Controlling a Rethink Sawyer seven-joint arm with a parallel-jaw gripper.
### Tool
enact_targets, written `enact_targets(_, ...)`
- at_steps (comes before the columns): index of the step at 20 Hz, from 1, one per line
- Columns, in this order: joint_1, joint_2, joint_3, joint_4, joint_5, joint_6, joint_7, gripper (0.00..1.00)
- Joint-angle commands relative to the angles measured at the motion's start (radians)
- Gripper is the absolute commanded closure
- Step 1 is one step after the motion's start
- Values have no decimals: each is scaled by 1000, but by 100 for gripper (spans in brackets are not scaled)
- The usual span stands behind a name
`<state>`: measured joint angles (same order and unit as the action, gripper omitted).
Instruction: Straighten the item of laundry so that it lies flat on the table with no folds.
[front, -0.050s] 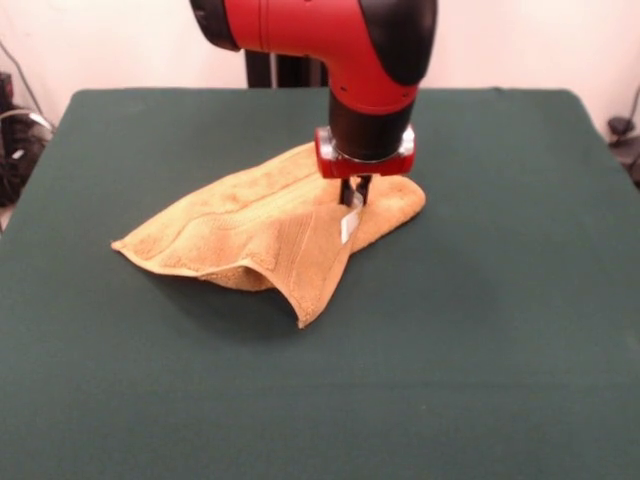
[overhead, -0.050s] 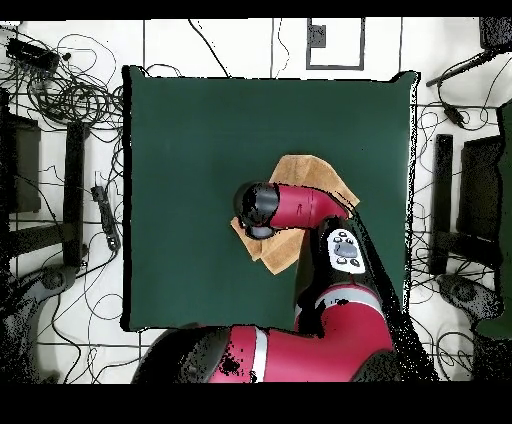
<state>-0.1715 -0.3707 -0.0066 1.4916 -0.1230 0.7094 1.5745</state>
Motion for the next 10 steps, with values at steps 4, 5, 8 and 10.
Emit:
enact_targets(4,32,54,81,-58,26,-48,137,100)
enact_targets(5,33,59,80,-69,31,-39,142,100)
enact_targets(8,37,84,72,-117,41,-26,159,100)
enact_targets(10,42,100,68,-161,43,-17,162,100)
